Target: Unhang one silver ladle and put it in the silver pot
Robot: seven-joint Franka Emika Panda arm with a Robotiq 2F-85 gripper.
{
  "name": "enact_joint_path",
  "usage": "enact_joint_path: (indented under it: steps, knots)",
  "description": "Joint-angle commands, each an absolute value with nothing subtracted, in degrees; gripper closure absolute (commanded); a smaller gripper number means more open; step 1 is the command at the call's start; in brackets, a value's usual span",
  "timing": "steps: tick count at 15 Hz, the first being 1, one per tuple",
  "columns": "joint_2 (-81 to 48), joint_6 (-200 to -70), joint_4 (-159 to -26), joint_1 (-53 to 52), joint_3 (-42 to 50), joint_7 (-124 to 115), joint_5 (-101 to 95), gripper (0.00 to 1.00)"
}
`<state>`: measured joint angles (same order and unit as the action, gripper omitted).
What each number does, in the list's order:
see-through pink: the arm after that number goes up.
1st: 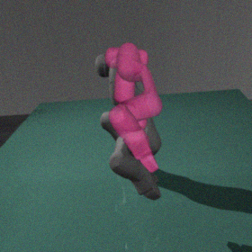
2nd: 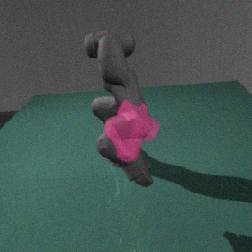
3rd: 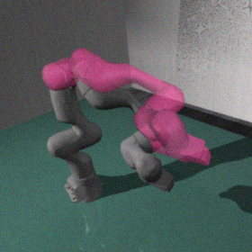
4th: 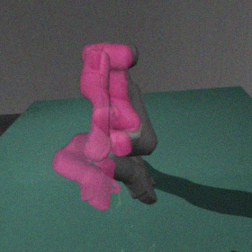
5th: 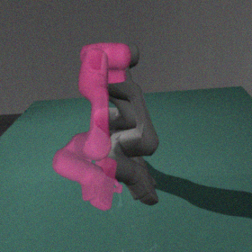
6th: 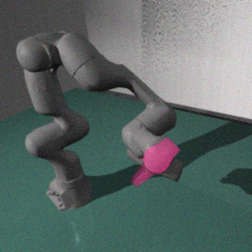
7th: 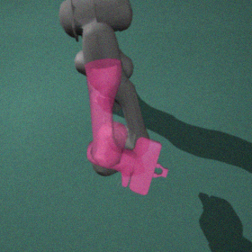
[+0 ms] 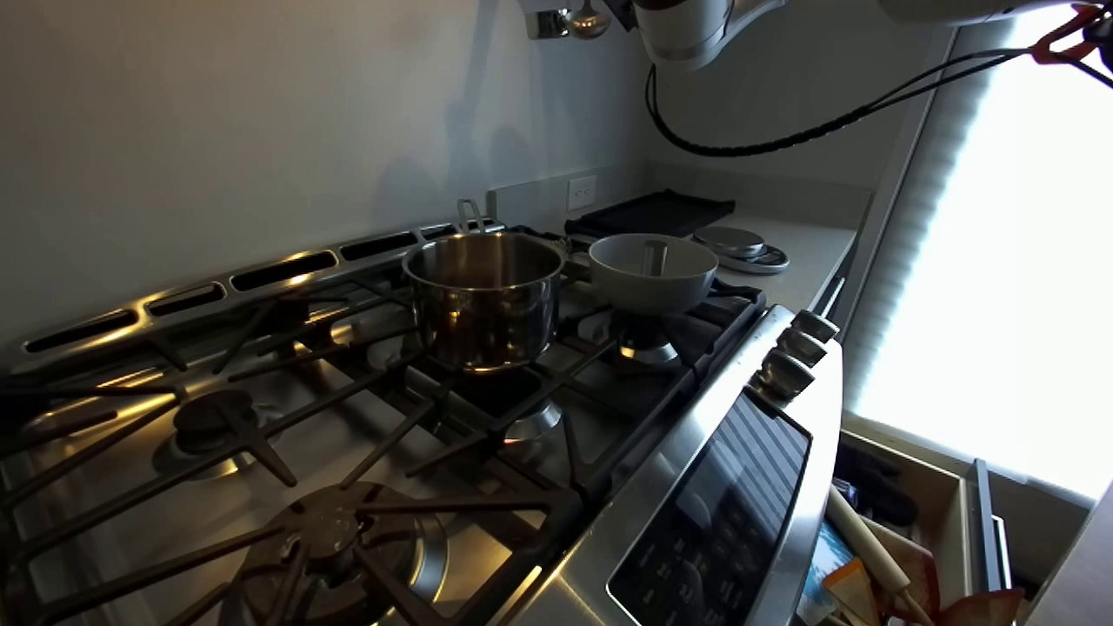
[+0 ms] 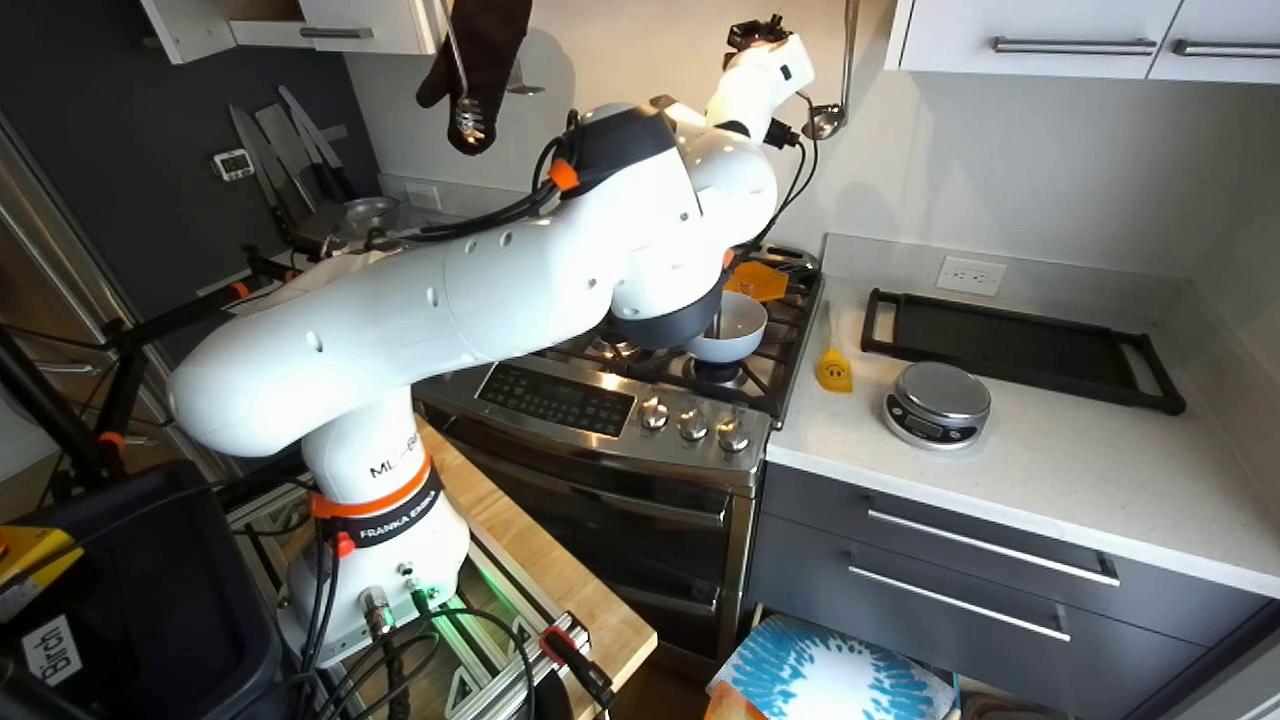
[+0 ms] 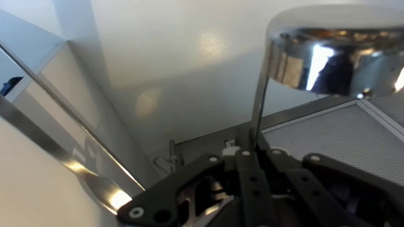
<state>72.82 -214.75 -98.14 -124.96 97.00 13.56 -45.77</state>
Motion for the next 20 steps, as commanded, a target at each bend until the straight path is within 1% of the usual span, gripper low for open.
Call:
enact_joint_path:
  steps: [1,11,12,14,15,20]
  knots:
    - [76.0,-215.5,-98.7,-124.5,95.5,13.0,-46.9,0.99]
    - [77.3,-214.6,-100.8,-123.9,95.7,11.6,-42.6,0.99]
    - [76.8,-214.5,-99.7,-124.8,96.1,12.9,-43.2,0.96]
    - [77.0,-214.5,-99.9,-124.8,96.1,12.9,-42.7,0.96]
    - [77.0,-214.5,-99.9,-124.8,96.1,12.9,-42.6,0.99]
    - [78.9,-214.5,-99.7,-125.5,94.8,12.1,-45.5,0.99]
